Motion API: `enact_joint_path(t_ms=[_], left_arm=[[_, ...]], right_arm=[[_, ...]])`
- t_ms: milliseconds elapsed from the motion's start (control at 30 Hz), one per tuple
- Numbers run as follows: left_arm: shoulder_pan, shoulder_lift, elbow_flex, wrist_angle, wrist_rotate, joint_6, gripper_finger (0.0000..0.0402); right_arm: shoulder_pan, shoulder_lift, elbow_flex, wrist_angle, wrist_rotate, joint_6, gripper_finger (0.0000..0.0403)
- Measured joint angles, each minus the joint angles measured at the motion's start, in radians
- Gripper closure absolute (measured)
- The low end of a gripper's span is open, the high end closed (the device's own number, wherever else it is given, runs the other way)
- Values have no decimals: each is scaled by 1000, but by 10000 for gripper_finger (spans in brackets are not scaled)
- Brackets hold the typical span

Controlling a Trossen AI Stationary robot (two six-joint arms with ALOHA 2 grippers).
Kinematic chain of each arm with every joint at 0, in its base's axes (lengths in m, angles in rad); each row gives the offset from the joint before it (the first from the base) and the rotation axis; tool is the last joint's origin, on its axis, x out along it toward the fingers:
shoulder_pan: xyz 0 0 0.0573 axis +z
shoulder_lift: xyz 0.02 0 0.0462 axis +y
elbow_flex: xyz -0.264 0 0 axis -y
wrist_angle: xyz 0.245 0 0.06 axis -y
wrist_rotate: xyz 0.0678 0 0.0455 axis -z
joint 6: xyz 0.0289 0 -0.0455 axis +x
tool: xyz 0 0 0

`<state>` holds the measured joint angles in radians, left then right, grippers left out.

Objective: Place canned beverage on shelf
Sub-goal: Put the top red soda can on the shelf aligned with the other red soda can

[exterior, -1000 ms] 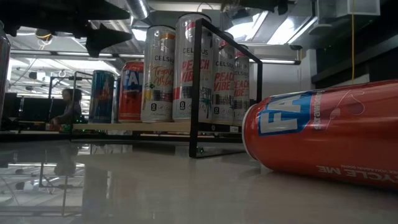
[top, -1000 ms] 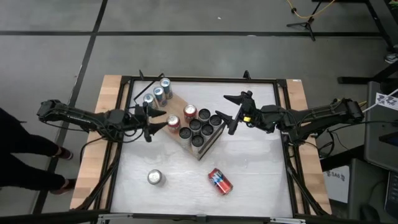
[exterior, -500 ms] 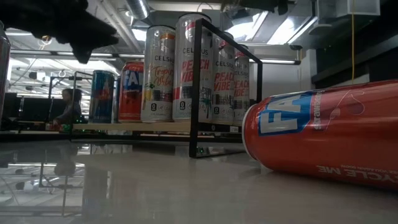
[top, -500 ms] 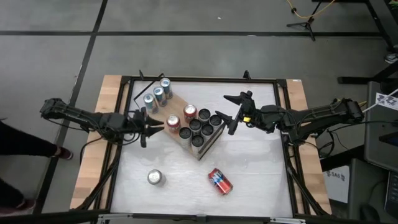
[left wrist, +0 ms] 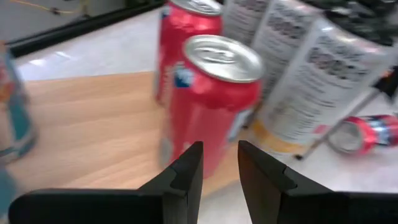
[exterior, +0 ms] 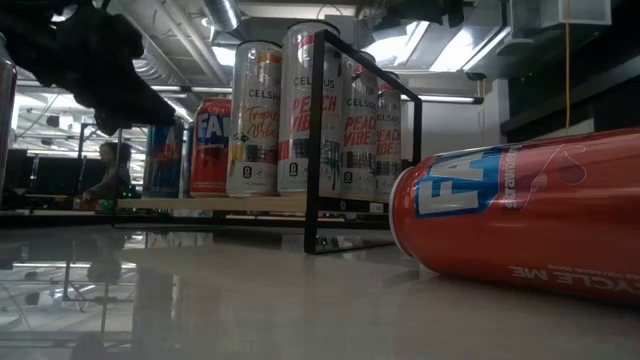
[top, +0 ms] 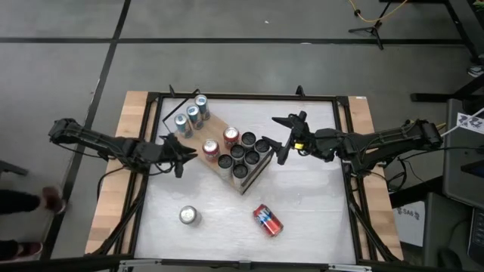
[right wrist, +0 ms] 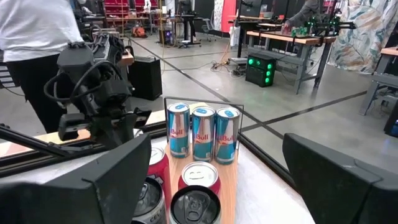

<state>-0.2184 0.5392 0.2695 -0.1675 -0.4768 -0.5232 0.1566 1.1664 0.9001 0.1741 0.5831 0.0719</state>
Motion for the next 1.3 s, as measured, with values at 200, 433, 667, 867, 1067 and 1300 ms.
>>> enact_joint_path(t_ms=[200, 433, 667, 867, 1067, 1300], left_arm=[[0, 53, 0, 0, -91, 0, 308], [0, 120, 0, 119, -136, 20, 308], [33, 205, 0, 246, -137, 62, 309], [71, 278, 0, 326, -134, 63, 309], [98, 336, 0, 403, -115, 63, 309], [110, 392, 0, 473, -79, 63, 309]], right_arm=[[0, 0, 0, 0, 0, 0, 45], [0, 0, 0, 0, 0, -1, 45], [0, 0, 0, -7, 0, -2, 45], [0, 0, 0, -18, 0, -2, 45], [0, 0, 0, -21, 0, -2, 45], [0, 0, 0, -20, 0, -2, 45]])
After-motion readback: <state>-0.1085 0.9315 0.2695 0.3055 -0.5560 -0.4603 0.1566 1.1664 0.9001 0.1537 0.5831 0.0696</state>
